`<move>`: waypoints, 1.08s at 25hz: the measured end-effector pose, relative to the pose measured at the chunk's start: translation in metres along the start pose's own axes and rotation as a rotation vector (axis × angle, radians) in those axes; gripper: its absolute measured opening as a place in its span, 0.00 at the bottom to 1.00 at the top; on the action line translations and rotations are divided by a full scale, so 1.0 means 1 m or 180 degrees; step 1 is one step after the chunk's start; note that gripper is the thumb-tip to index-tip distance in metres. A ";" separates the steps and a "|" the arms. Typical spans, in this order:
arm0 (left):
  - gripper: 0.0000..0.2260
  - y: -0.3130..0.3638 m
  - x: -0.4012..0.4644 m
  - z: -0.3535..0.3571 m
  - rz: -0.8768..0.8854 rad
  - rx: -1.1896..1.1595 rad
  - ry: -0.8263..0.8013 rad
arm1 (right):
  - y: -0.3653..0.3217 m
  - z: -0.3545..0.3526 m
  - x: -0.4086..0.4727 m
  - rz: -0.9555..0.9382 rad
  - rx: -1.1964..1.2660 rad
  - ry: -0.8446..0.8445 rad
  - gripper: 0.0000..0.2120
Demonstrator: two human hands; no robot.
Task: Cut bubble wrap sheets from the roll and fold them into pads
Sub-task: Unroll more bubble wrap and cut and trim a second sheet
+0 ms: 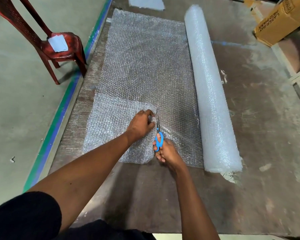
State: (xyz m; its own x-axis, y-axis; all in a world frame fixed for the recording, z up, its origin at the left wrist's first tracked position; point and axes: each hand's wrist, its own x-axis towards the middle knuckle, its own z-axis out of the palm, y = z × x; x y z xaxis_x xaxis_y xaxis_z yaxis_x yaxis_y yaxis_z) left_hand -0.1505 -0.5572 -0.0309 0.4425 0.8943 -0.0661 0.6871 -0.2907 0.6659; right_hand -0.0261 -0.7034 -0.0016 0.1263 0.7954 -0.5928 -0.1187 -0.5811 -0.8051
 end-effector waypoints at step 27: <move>0.15 -0.009 0.003 -0.002 0.0032 -0.0232 -0.0193 | -0.028 0.000 0.029 -0.0013 -0.0286 0.0153 0.23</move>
State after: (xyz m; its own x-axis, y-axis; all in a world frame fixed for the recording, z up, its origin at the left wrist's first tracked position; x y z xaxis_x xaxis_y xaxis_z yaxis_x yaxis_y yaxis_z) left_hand -0.1569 -0.5514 -0.0356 0.4847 0.8686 -0.1027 0.6397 -0.2719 0.7190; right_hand -0.0188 -0.6645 0.0038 0.1740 0.7899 -0.5881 -0.0295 -0.5927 -0.8049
